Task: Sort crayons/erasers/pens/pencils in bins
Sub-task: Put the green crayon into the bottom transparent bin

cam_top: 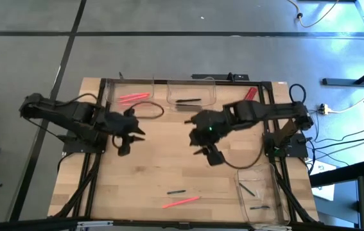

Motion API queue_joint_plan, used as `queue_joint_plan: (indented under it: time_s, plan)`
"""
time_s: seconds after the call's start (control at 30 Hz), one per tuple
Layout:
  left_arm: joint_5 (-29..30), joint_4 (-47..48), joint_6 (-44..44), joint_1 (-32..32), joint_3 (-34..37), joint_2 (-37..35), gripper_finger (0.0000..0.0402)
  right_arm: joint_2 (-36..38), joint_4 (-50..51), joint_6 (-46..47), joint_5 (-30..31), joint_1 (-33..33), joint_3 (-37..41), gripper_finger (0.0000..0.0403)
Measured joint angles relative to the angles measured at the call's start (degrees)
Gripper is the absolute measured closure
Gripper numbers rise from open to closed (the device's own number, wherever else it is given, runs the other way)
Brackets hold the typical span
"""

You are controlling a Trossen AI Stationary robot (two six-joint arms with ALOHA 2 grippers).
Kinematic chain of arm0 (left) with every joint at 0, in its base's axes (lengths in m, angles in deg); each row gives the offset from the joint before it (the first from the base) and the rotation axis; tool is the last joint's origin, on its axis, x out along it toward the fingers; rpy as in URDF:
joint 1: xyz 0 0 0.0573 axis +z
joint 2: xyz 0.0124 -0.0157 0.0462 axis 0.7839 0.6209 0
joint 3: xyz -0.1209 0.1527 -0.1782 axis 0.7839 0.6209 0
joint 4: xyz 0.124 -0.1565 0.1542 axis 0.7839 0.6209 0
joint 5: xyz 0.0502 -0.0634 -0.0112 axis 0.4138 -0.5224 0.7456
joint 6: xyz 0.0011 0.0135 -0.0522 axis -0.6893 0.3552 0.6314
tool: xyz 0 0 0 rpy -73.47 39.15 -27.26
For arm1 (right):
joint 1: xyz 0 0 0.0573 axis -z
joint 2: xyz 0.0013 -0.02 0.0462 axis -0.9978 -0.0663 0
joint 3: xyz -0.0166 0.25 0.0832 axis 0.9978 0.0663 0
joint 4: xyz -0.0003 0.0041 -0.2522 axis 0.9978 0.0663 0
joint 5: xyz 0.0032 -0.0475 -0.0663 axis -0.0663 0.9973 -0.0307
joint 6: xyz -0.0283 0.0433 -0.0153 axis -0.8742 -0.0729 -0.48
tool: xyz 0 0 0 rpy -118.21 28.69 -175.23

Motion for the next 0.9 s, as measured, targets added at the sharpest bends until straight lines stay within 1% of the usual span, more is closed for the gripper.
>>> queue_joint_plan:
  time_s: [0.1, 0.27, 0.37, 0.47, 0.53, 0.63, 0.8, 0.9]
  plan:
    - [2.2, -4.4, 3.3, -5.2, 0.0, 1.5, 0.0305, 0.0, 2.5, -1.6, -0.1, -1.6, 0.0, 0.0236]
    - [9.8, -9.6, 10.2, -12.8, 0.0, 5.6, 0.0305, 0.0, 4.8, -2.8, 0.2, -2.6, 0.0, 0.0236]
    - [13.1, -12.8, 14.7, -16.4, 0.0, 8.8, 0.0305, -0.4, 3.7, -2.8, 0.1, -3.5, 0.9, 0.0236]
    - [15.9, -15.6, 17.6, -19.8, 0.0, 12.0, 0.0305, -0.5, 1.7, -2.7, 0.1, -4.3, 4.3, 0.0236]
    - [16.7, -17.0, 19.9, -21.6, 0.0, 13.8, 0.0305, -0.5, 0.1, -2.2, 0.1, -4.7, 6.9, 0.0236]
    - [16.8, -19.7, 19.6, -24.3, 0.0, 16.2, 0.0305, -0.6, -2.5, -1.2, -0.3, -5.1, 10.9, 0.0236]
    - [17.2, -20.0, 18.5, -26.7, 0.0, 19.0, 0.0305, -0.6, -11.9, -1.3, -5.7, -4.8, 16.5, 0.0236]
    - [17.4, -19.6, 18.3, -26.8, 0.0, 19.4, 0.0305, -0.6, -16.9, -1.3, -7.1, -3.9, 19.0, 0.0236]
